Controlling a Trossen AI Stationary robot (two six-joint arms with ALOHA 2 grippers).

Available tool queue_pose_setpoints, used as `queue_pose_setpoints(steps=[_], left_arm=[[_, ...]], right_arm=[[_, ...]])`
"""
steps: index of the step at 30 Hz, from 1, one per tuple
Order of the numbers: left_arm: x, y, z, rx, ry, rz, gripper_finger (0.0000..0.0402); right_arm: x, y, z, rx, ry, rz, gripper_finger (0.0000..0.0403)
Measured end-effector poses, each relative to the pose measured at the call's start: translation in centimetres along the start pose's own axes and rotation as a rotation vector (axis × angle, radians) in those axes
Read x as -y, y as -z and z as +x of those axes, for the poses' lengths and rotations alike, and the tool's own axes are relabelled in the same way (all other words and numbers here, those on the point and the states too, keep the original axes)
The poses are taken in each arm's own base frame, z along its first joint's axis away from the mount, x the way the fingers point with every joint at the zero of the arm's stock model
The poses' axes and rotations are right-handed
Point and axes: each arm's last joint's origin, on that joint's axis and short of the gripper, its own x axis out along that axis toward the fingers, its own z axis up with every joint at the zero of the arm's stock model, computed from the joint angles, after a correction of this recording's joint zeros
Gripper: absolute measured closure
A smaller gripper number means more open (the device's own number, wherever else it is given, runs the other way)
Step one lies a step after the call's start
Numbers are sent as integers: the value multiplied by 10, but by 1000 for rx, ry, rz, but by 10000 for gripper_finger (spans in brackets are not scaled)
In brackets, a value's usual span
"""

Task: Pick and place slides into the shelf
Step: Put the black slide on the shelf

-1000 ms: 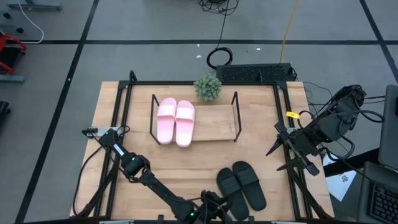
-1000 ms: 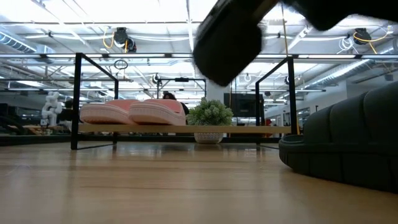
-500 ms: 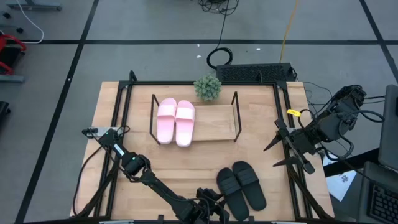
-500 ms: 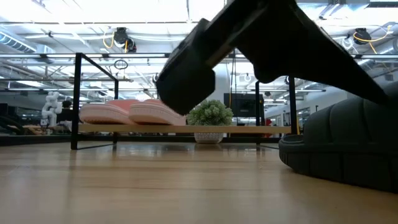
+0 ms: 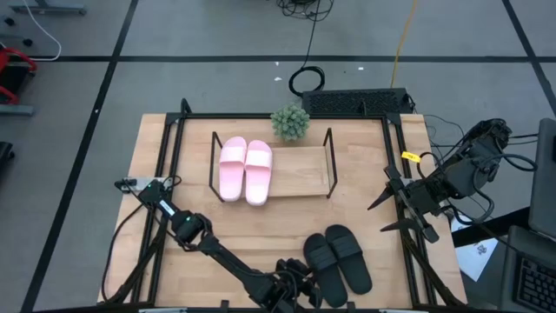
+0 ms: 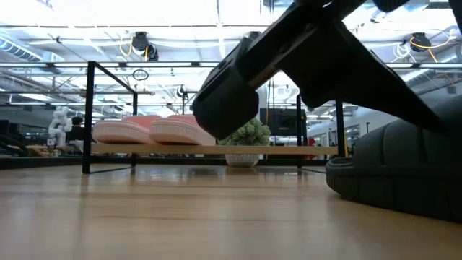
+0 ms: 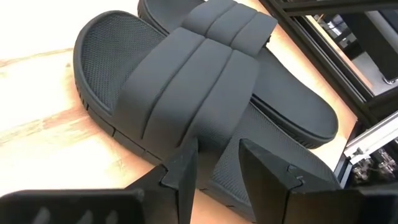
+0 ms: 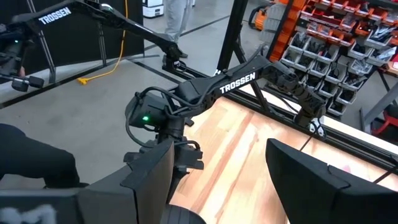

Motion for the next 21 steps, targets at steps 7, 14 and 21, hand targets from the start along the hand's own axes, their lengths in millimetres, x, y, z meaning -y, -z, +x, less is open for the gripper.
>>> queue_pose_setpoints(steps=[7,14,21], left_arm=[[-3,-1,1,2,-24,-34,279],[-7,-3,0,-41,-64,-45,344],[-7,-4,1,-36,-67,-26,386]], right_arm=[[0,0,0,0,-1,0,156],[0,0,0,0,-1,0,156],[0,0,0,-1,-1,0,156]])
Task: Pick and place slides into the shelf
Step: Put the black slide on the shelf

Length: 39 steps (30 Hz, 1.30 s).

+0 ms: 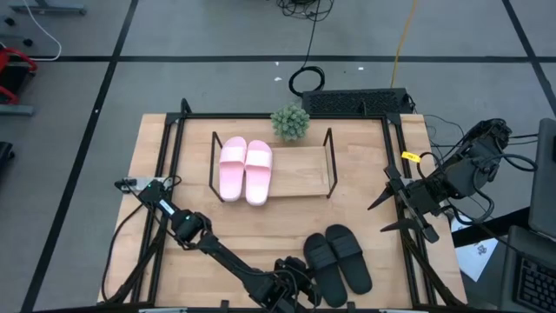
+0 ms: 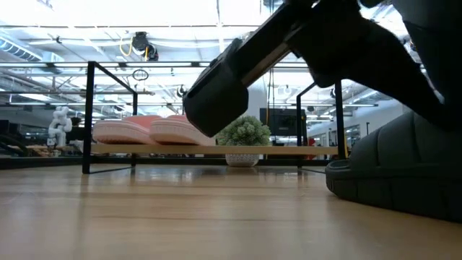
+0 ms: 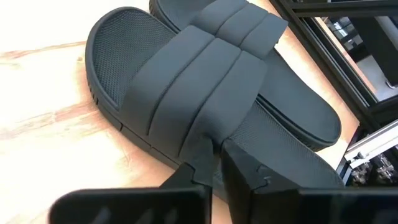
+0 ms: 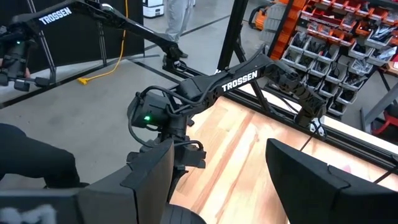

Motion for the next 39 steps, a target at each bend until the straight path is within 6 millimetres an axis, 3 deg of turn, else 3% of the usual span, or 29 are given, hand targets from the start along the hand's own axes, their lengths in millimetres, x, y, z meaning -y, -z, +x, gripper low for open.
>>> queue_pose_setpoints(steps=[10,19,26,31,34,39], left_arm=[[-3,-10,12,37,-29,7,401],[-7,-7,9,33,-55,12,401],[-11,-2,3,26,-89,19,402],[-18,0,-10,30,-144,37,401],[-25,-4,-16,72,-196,79,401],[-17,-26,-28,101,-184,75,401]], right_arm=[[0,0,0,-1,-1,4,156],[-2,7,6,-27,-2,0,156],[-6,22,24,-44,45,-43,156],[-7,20,28,7,57,-78,156],[-6,17,27,40,61,-83,156],[-5,15,23,64,64,-77,156]])
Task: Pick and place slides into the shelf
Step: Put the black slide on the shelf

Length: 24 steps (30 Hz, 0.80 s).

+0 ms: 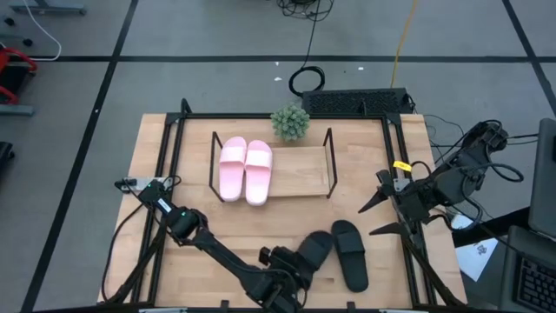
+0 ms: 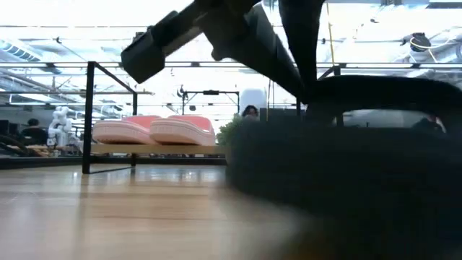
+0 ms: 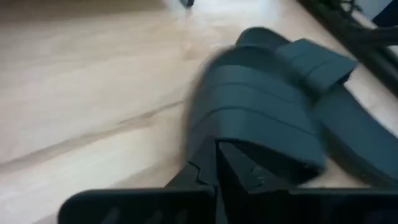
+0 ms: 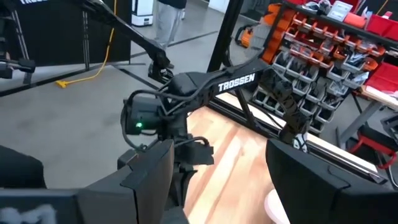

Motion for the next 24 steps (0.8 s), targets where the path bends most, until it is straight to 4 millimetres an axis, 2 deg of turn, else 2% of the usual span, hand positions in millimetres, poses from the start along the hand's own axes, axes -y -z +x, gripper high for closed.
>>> queue_pose_setpoints(steps=[7,24], left_arm=[[5,-9,8,-4,19,8,401],[7,-4,3,-46,42,22,401]], right_arm=[[0,0,-2,-1,-4,10,156],[0,4,-3,-33,-9,42,156]])
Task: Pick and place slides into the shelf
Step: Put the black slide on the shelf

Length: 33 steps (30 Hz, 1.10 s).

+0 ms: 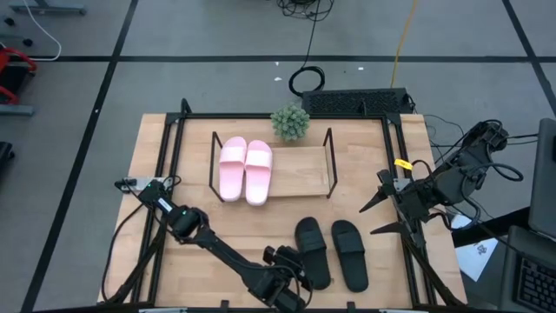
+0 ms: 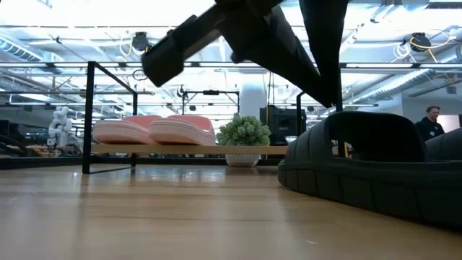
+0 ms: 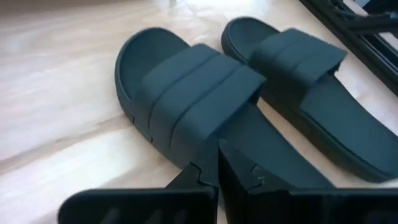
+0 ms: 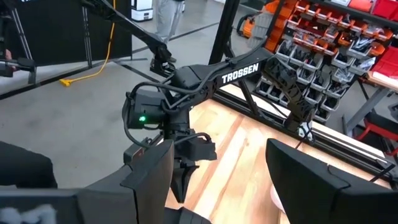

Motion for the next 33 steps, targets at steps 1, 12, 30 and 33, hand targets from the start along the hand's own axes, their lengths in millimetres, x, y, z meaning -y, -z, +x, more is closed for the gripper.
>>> queue_pose_setpoints(steps=[1,12,30,33], left_arm=[[0,1,-2,-3,3,1,401],[12,15,-21,28,123,-87,401],[22,16,-24,-16,203,113,392],[22,17,-24,-35,209,150,390]], right_arm=[[0,0,0,-2,0,0,156],[0,1,0,-7,-1,-2,156],[1,1,-2,-3,-1,-27,156],[1,1,-4,1,0,-26,156]])
